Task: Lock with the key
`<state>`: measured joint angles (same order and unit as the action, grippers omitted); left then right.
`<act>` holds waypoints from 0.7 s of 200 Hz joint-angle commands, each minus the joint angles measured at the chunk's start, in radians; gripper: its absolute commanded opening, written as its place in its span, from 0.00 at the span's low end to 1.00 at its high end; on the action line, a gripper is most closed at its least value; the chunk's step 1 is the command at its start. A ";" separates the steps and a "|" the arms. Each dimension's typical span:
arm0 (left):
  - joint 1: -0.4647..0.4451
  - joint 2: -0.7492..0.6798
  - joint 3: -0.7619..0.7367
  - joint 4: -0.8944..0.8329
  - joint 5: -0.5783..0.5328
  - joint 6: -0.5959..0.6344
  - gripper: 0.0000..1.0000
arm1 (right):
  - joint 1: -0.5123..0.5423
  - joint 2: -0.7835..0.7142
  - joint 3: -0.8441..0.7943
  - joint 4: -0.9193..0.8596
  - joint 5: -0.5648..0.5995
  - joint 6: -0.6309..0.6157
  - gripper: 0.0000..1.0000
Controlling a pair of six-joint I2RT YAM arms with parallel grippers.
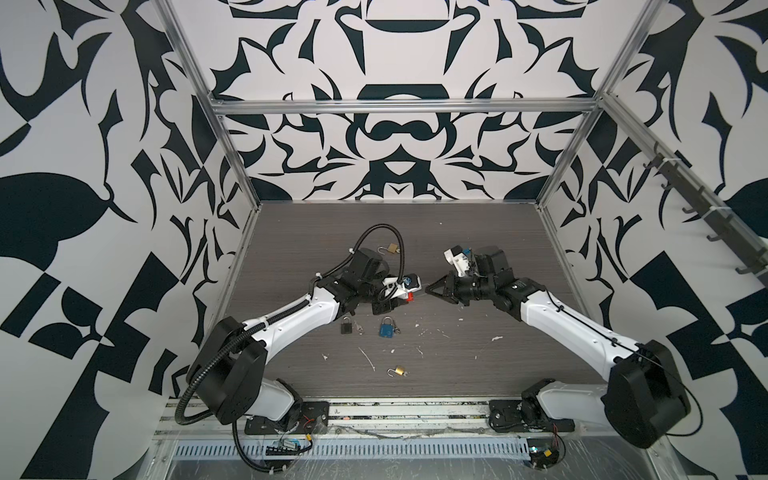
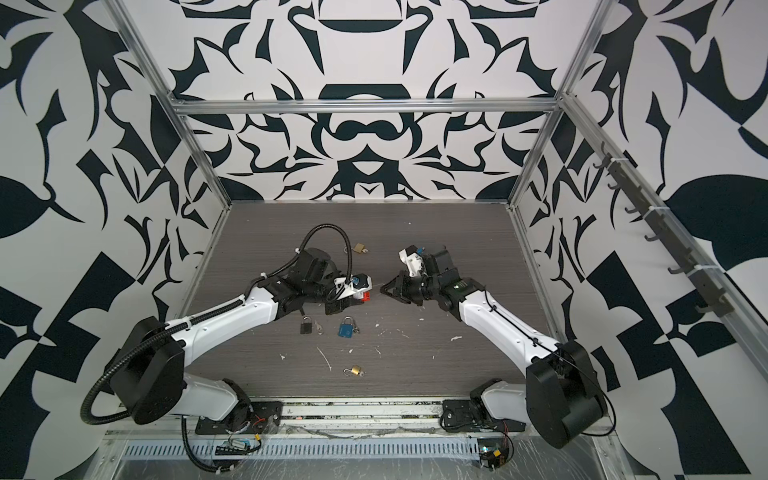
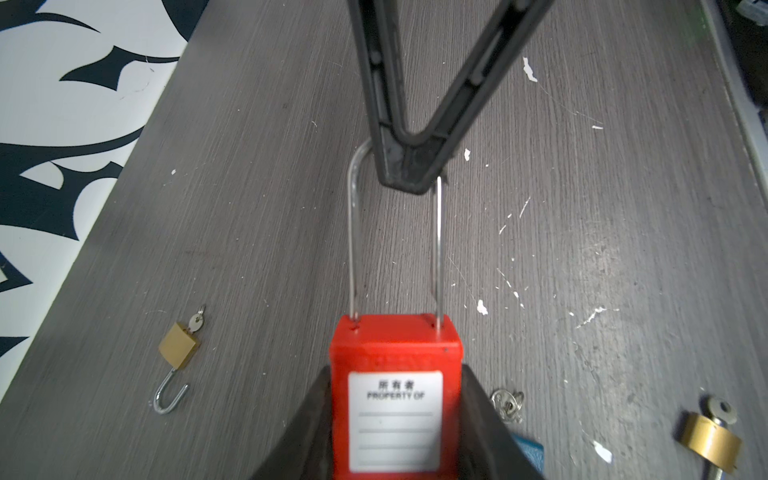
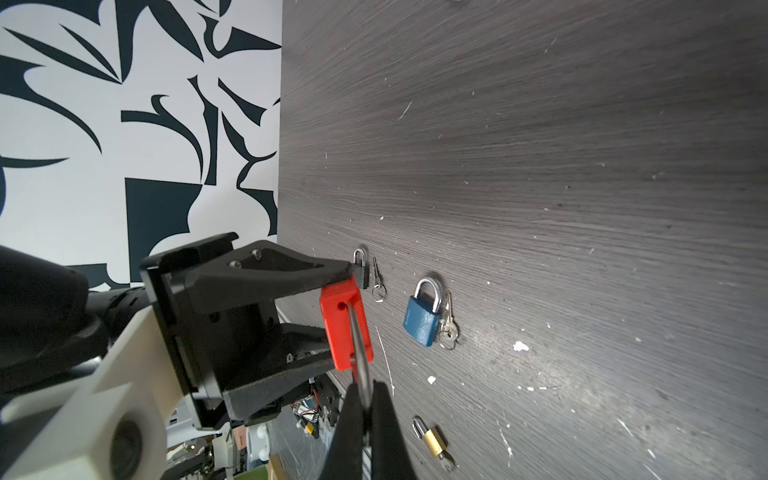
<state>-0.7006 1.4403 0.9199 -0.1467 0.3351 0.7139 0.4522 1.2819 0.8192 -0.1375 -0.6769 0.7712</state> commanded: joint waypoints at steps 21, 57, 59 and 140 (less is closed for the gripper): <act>-0.011 -0.010 0.046 0.014 0.058 0.015 0.04 | 0.002 -0.029 -0.054 0.109 -0.013 -0.102 0.00; -0.033 0.006 0.054 0.069 0.030 -0.005 0.03 | 0.004 0.013 -0.056 0.124 -0.034 -0.071 0.00; -0.035 0.007 0.053 0.078 0.025 -0.008 0.03 | 0.006 0.017 -0.057 0.125 -0.038 -0.067 0.00; -0.054 0.008 0.038 0.267 0.014 -0.125 0.02 | 0.065 0.114 -0.037 0.154 -0.061 -0.035 0.00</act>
<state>-0.7296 1.4521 0.9157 -0.1139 0.2596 0.6415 0.4713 1.3613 0.7673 0.0422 -0.7101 0.7136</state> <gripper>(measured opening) 0.411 0.054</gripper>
